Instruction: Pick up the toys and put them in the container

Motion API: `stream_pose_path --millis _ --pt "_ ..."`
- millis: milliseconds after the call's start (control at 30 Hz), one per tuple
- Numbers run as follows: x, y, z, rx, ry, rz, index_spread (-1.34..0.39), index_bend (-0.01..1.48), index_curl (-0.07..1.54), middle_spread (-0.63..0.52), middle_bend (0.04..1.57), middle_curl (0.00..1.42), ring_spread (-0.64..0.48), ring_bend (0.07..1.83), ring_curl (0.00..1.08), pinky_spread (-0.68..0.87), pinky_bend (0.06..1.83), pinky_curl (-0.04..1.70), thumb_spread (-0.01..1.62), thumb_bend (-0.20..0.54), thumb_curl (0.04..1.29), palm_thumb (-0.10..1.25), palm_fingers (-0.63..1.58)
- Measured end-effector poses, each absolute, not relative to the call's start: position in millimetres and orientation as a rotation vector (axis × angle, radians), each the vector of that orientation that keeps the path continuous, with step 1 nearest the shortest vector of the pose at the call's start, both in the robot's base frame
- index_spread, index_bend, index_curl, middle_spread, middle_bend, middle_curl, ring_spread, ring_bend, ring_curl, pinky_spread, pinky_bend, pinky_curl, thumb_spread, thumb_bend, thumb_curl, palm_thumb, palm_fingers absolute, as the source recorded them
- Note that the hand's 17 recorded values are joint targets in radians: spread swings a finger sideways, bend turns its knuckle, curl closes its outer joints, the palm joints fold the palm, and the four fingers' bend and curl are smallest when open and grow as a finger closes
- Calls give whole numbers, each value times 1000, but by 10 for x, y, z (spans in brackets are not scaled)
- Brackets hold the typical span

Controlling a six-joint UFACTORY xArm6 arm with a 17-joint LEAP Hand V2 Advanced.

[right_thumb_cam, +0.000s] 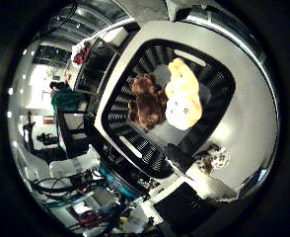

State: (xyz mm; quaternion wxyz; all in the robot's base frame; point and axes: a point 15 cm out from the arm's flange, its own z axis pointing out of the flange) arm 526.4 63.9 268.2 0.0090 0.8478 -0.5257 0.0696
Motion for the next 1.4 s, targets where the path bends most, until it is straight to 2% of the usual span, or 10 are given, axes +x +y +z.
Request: stream_pose_path --millis 333,667,1100,1400 --pt "4809 -600 2464 2390 -1701 76 -421 162 303 23 198 306 191 243 212 434 384 356 912 -30 356 717 43" --pt "4406 -1385 2080 2261 -1823 -28 -389 156 282 25 197 318 190 231 229 423 382 338 928 -30 345 688 66" --pt "4019 -1546 1425 2256 -1791 -142 -385 162 278 14 194 321 175 209 246 413 365 321 936 -22 360 750 87" --pt "3890 -1441 1173 2294 -1735 -165 -400 160 279 1 193 319 174 201 251 398 351 318 945 -13 422 881 89"
